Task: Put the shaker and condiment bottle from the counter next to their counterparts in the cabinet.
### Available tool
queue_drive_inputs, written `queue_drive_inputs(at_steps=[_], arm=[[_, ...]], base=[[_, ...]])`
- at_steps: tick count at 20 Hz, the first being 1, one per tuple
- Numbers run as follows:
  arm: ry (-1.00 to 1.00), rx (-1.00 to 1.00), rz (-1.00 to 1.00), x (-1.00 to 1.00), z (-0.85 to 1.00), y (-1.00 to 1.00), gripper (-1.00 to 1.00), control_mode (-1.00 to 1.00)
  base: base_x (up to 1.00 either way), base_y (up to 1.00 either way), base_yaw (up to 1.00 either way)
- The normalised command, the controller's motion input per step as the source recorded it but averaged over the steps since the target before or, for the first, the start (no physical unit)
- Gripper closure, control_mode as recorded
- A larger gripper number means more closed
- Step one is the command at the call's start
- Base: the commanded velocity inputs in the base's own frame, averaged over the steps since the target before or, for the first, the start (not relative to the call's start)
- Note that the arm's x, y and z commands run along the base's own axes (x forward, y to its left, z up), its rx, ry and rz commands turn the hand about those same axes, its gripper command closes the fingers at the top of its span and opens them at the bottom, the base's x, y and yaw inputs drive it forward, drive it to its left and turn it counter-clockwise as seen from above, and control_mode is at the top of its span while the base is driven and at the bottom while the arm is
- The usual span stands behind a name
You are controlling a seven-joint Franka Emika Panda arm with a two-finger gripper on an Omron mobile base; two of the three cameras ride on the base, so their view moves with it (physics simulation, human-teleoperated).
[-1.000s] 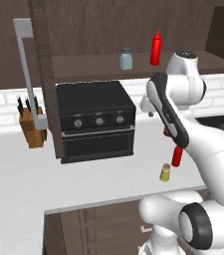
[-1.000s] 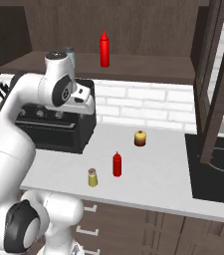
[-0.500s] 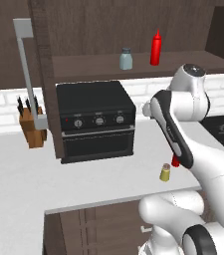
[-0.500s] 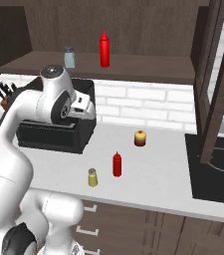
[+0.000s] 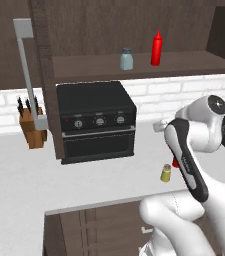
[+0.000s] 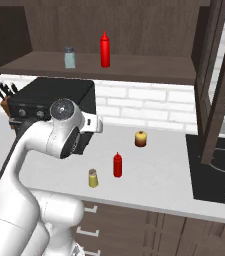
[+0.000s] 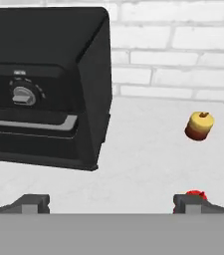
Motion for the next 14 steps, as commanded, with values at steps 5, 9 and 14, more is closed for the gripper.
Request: queue_drive_inputs(at_steps=[5, 9, 14], arm=[[-0.21, 0.00, 0.23, -0.26, -0.12, -0.11, -1.00, -1.00], [-0.21, 0.00, 0.30, -0.17, 0.00, -0.10, -1.00, -1.00], [-0.21, 0.04, 0.30, -0.02, 0.00, -0.20, -1.00, -1.00]], base=[[0.00, 0.00, 0.00], [0.00, 0.00, 0.00], [0.00, 0.00, 0.00]])
